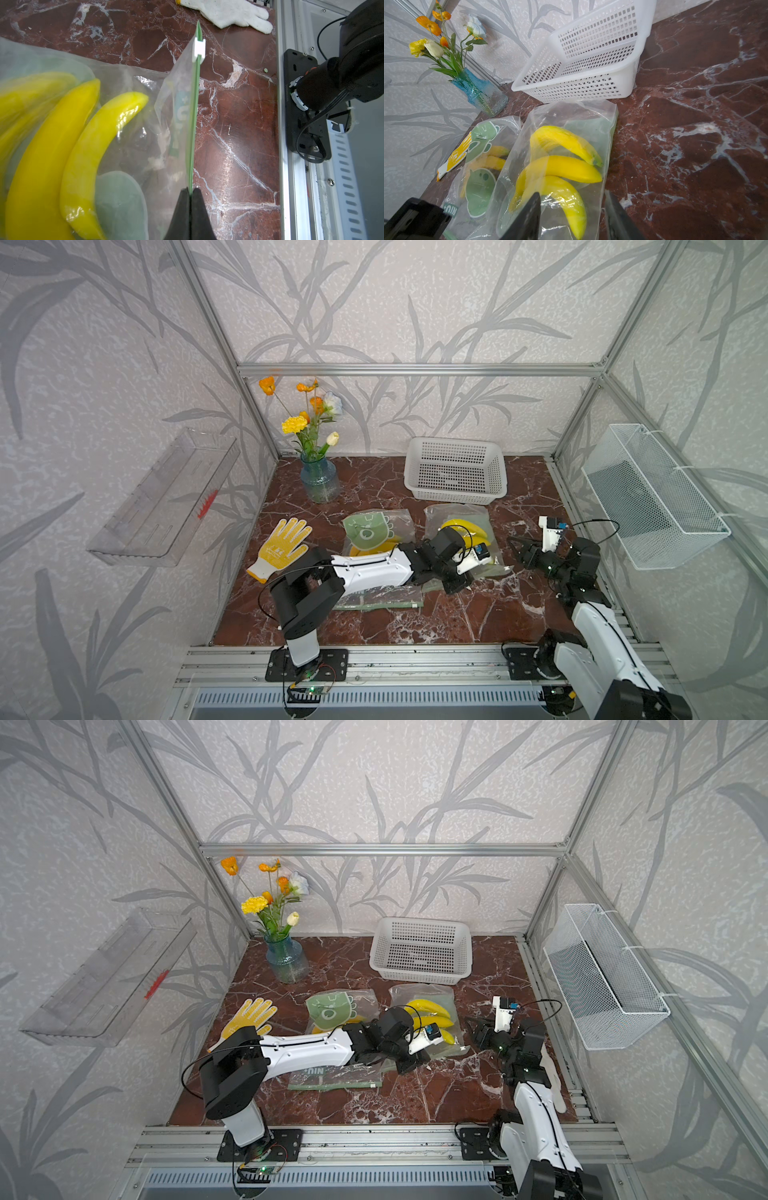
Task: Open the zip-top bag and take out the banana
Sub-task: Pick up the zipper food storage bag at the center of the board.
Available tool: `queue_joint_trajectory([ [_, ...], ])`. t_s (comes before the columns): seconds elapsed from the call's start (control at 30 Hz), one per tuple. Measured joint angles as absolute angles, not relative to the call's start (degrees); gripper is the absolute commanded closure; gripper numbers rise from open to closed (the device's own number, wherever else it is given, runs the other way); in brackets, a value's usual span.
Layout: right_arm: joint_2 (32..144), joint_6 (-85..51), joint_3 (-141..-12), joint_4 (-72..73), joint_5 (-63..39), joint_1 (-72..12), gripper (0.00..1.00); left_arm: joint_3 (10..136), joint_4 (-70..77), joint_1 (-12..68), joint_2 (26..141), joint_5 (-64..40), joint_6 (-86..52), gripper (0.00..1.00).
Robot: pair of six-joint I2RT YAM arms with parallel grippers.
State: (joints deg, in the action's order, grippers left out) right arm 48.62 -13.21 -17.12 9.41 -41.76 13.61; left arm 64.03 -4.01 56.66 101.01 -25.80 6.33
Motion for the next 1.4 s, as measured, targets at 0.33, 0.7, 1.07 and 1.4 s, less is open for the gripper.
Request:
queue_joint_trajectory([
  [0.33,53.43,-12.78,-17.21,14.90,-45.76,13.63,0.47,65.10,-2.11,47.55,103.09,-38.83,-0.40,1.00],
  [0.7,60.27,-11.90,-18.26,23.81,-53.87,13.78,0.50,65.67,4.12,43.72,106.34,-46.96,-6.42,1.00],
  [1.07,65.39,-10.17,-20.64,25.28,-58.65,13.82,0.53,66.87,8.16,40.95,108.73,-52.05,-10.94,1.00],
  [1.4,68.25,-8.99,-22.76,24.86,-60.60,13.82,0.56,67.18,10.81,40.42,108.88,-53.12,-13.17,1.00],
])
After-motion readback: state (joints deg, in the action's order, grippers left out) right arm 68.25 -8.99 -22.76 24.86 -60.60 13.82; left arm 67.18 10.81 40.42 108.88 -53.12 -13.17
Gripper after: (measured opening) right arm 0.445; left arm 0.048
